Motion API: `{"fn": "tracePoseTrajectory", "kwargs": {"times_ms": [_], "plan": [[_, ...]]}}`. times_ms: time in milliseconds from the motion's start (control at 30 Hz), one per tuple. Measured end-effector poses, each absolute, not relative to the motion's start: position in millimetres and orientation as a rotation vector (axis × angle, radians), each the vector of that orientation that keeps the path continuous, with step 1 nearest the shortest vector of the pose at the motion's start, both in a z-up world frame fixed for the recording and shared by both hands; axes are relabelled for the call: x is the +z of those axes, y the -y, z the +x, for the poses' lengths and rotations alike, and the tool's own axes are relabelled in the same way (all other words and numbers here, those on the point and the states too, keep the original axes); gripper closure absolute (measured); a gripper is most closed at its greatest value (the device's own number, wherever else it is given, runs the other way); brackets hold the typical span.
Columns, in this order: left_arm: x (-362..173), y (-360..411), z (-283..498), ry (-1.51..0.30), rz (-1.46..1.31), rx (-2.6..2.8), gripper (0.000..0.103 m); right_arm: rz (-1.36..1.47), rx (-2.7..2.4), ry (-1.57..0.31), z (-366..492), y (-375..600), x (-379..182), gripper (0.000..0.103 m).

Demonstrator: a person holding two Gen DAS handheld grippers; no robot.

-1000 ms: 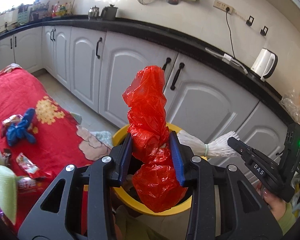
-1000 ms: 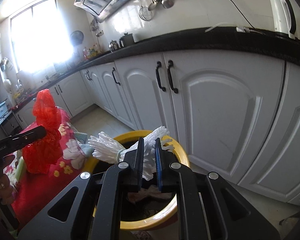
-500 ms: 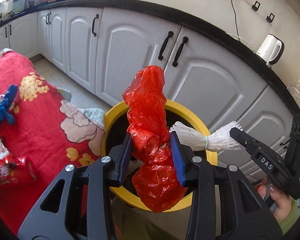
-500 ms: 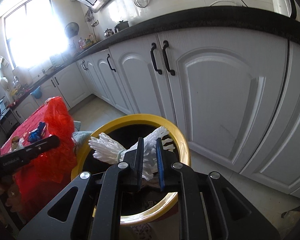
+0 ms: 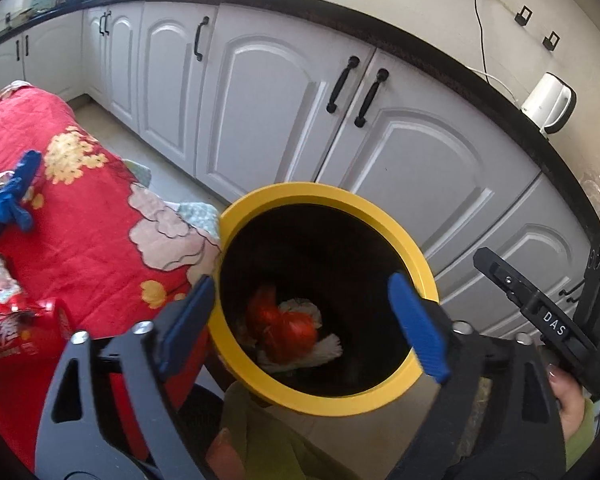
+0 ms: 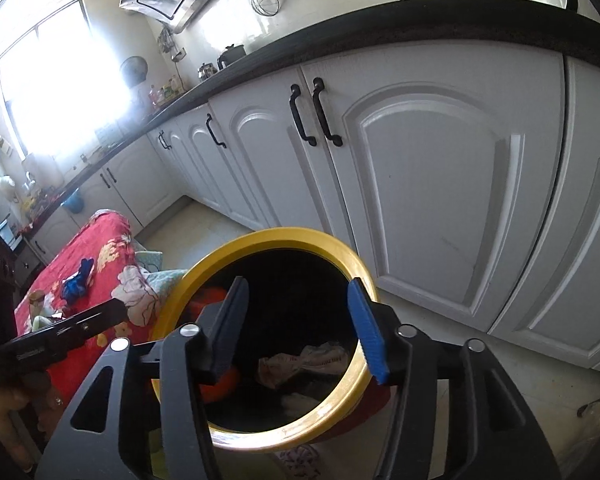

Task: Collect trash
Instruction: 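Move both open tools back over the remaining trash on the table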

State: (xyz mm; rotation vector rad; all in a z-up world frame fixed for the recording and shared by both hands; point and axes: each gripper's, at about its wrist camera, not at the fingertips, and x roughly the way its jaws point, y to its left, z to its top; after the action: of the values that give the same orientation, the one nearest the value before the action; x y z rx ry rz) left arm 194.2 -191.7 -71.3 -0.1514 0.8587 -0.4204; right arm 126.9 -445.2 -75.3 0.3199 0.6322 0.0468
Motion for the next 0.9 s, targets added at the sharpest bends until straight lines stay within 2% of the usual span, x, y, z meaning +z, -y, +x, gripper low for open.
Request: {"fn": "tracePoseTrajectory", "kwargs": {"times_ms": [33,233,633,900], "plan": [[-68.5,188.9,192.2,-0.852,-0.154,-0.413,0.011,0.321,0.046,-0.625,125.7,444.8,-73.8,0.044],[-52.3,171.4,178.8,-0.804,-0.156,-0.363,0.011,0.320,0.052,-0.574,118.6,439.3,-60.6,0.031],[-9.9,119.9,150.4,-0.659,-0.162,-0.242,0.011,0.301,0.160,-0.507,107.5,400.6,-26.1,0.025],[13.3,85.4,133.5,-0.571,-0.149,-0.179,0.011,0.272,0.228,-0.489,103.0,367.8,-10.3,0.024]]}}
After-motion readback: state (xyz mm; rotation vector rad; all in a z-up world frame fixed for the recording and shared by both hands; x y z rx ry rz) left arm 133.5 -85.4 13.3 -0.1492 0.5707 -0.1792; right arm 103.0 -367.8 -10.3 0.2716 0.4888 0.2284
